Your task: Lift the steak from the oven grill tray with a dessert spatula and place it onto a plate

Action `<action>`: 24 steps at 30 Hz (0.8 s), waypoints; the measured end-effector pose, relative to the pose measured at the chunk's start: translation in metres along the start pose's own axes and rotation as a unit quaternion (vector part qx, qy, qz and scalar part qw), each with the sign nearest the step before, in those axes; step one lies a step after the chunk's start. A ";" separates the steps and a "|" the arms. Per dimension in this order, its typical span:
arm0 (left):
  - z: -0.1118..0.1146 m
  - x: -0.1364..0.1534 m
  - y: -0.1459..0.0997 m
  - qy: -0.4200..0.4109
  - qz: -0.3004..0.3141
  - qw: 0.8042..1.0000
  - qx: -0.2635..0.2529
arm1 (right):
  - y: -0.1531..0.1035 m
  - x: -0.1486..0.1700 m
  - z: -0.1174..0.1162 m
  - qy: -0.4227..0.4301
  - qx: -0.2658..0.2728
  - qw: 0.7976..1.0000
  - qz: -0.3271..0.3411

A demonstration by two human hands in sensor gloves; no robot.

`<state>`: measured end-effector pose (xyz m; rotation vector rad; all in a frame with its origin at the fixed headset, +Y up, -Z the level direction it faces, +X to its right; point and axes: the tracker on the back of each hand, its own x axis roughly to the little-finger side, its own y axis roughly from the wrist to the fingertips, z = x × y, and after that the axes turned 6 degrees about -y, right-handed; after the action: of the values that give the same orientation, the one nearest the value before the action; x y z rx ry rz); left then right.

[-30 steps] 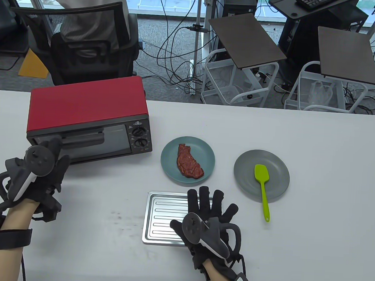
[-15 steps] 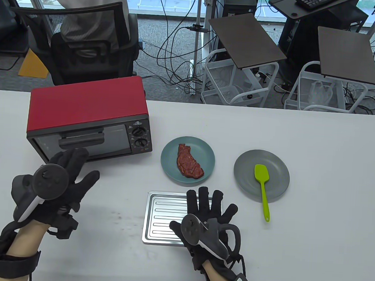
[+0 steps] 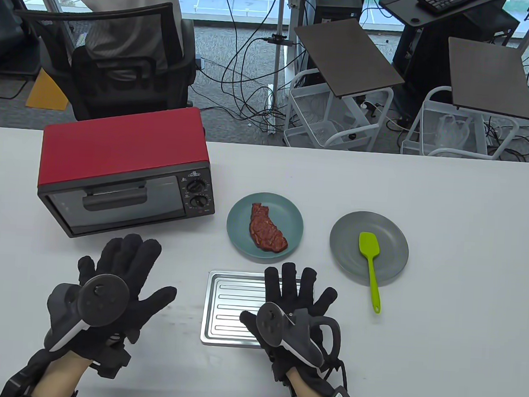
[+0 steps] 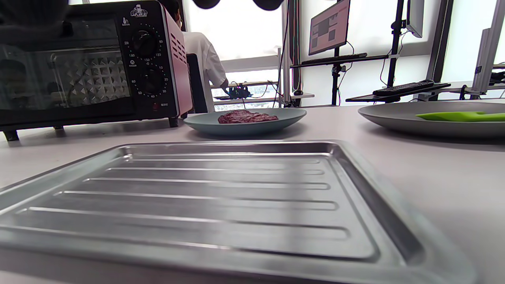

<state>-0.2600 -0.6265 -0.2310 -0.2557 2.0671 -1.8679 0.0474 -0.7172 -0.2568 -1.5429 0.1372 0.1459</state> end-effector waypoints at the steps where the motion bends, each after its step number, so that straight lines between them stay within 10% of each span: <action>1: 0.004 0.000 -0.002 0.008 0.003 1.000 0.004 | 0.000 0.000 0.000 0.000 0.001 1.000 -0.001; 24: 0.069 0.010 -0.004 0.085 -0.003 0.995 0.056 | -0.001 -0.001 0.000 -0.010 0.004 1.000 0.007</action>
<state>-0.2442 -0.6947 -0.2339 -0.0767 2.0601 -2.0664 0.0463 -0.7169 -0.2555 -1.5322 0.1324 0.1704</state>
